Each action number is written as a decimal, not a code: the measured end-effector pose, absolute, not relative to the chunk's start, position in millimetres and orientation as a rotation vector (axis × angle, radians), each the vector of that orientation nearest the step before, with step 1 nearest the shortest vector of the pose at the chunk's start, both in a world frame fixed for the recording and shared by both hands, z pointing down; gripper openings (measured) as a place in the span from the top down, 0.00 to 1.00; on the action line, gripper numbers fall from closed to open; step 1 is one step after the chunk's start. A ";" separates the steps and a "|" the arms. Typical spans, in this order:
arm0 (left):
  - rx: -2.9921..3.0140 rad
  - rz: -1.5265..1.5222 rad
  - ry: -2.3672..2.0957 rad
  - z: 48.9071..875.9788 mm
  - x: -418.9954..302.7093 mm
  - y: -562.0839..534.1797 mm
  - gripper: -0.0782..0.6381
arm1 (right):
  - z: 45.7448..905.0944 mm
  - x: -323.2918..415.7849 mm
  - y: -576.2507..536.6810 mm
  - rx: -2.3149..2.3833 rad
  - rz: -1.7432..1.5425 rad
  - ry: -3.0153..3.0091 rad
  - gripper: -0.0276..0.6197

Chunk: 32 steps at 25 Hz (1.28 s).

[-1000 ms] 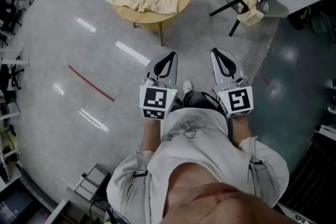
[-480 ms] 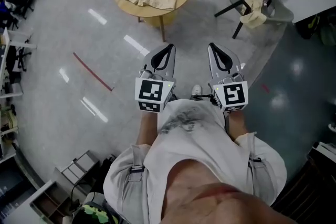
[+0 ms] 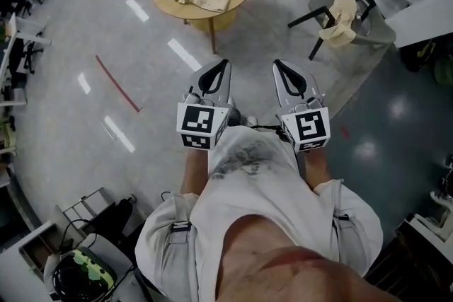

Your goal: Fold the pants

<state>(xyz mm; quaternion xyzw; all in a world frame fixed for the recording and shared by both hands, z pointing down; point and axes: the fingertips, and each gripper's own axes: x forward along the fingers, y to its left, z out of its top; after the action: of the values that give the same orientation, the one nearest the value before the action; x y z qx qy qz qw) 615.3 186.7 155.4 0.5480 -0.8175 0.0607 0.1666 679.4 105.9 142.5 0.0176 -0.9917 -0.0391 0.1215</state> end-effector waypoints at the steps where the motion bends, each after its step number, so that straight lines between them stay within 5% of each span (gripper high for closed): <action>1: 1.560 0.176 -2.325 156.0 614.5 181.0 0.88 | 141.7 678.0 99.9 0.057 -0.118 -2.898 0.94; 32: 1.560 0.112 -2.354 162.1 399.6 53.7 0.88 | 150.5 455.1 -25.8 -0.018 -0.245 -2.821 0.94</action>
<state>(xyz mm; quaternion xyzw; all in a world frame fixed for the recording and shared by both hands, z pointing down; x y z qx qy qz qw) 399.6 53.7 162.1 0.5451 -0.8227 0.0392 0.1569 455.1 -25.8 150.5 -0.0064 -0.9843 -0.0856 0.1543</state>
